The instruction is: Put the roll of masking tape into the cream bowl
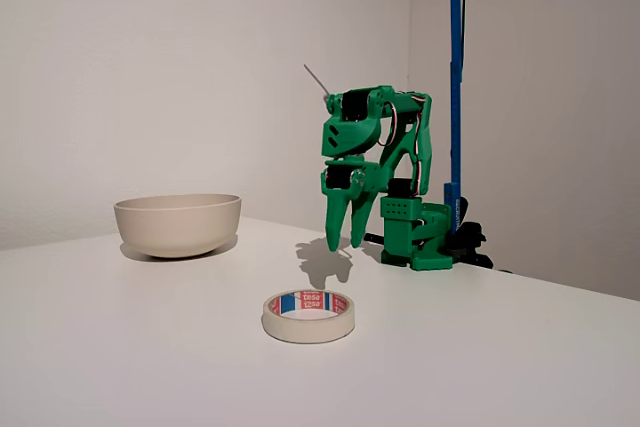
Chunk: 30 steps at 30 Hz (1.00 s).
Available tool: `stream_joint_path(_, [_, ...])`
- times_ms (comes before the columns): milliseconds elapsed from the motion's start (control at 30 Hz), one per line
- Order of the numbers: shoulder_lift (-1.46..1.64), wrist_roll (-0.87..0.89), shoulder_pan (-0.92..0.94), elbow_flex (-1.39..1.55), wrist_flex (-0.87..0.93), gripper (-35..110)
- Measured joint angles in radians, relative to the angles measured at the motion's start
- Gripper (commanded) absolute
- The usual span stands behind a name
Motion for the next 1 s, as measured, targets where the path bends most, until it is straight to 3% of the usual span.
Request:
stream_joint_path(300, [-0.184, -0.035, 0.078, -0.161, 0.006, 19])
stream_joint_path(1000, [-0.417, -0.006, 0.055, -0.222, -0.081, 18])
